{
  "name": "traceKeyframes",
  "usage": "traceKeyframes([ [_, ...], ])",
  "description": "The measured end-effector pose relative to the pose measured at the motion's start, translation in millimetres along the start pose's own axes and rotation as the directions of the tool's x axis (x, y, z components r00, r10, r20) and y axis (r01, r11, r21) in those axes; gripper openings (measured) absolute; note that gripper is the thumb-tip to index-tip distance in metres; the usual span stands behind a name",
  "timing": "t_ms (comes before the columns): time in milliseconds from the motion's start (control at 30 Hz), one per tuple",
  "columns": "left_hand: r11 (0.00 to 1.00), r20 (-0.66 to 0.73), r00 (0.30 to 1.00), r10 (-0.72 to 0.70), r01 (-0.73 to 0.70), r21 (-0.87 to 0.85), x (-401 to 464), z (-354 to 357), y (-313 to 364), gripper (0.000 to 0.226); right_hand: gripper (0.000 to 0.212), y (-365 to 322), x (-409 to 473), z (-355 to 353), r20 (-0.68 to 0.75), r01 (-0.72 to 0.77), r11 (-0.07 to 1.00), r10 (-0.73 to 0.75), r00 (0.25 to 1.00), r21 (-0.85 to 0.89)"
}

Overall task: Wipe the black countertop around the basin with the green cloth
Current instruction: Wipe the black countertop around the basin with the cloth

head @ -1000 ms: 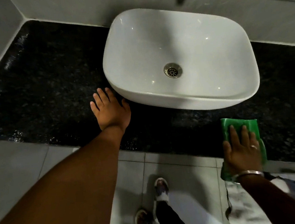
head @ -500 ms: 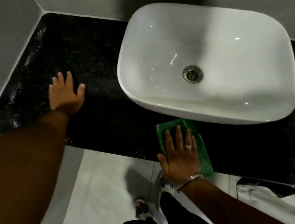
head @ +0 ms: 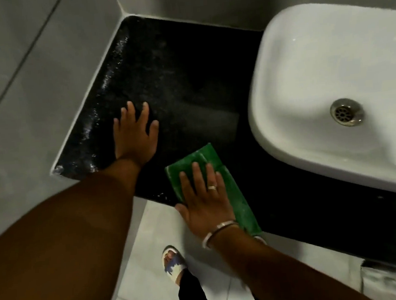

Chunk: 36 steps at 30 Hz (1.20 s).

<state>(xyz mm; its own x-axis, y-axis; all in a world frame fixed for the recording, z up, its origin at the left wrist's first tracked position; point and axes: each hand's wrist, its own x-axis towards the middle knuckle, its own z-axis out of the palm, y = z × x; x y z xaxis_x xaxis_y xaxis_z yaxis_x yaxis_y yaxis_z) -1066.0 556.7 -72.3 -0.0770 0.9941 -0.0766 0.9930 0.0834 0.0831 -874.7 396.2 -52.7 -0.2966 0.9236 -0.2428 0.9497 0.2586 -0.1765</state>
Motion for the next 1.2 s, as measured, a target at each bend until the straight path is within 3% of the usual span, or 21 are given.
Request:
traceKeyframes([
  [100, 0.999, 0.023, 1.0, -0.014, 0.015, -0.04, 0.5, -1.4, -3.8, 0.065, 0.066, 37.4, -30.8, 0.5, -0.01, -0.044, 0.999, 0.044, 0.999, -0.006],
  [233, 0.994, 0.065, 0.998, -0.019, 0.026, -0.104, -1.5, -1.3, -6.0, 0.069, 0.065, 92.3, -74.0, -3.8, -0.02, -0.329, 0.943, 0.328, 0.944, -0.058],
  [433, 0.975, 0.011, 0.984, 0.175, -0.172, -0.143, 32.1, -12.4, -54.2, 0.065, 0.067, 35.9, -39.2, 4.0, -0.12, -0.611, 0.785, 0.619, 0.776, 0.101],
  [567, 0.953, 0.043, 0.954, 0.296, -0.292, -0.08, 63.4, -14.4, -116.1, 0.061, 0.065, -51.9, 24.0, 8.5, -0.171, -0.521, 0.848, 0.529, 0.831, 0.093],
  [767, 0.951, 0.03, 0.955, 0.294, -0.289, -0.108, 71.7, -16.6, -121.5, 0.059, 0.068, -186.2, 107.1, 14.2, -0.106, -0.226, 0.973, 0.231, 0.967, 0.055],
  [867, 0.952, 0.041, 0.957, 0.288, -0.282, -0.117, 78.6, -22.7, -127.1, 0.057, 0.065, -169.2, 85.7, 16.0, -0.037, 0.031, 0.999, -0.032, 0.999, -0.007],
  [967, 0.952, 0.021, 0.957, 0.29, -0.287, -0.107, 79.7, -21.1, -126.6, 0.057, 0.061, -105.5, 46.1, 14.6, -0.013, 0.236, 0.967, -0.239, 0.971, -0.099],
  [1033, 0.951, 0.019, 0.957, 0.288, -0.284, -0.123, 79.2, -18.8, -125.8, 0.057, 0.056, -56.3, 42.2, 4.6, -0.034, 0.182, 0.974, -0.189, 0.981, -0.136],
  [1200, 0.951, -0.022, 0.961, 0.275, -0.275, -0.141, 80.2, -15.7, -125.7, 0.056, 0.058, -23.6, 131.7, -31.0, -0.091, -0.211, 0.974, 0.204, 0.975, -0.08],
])
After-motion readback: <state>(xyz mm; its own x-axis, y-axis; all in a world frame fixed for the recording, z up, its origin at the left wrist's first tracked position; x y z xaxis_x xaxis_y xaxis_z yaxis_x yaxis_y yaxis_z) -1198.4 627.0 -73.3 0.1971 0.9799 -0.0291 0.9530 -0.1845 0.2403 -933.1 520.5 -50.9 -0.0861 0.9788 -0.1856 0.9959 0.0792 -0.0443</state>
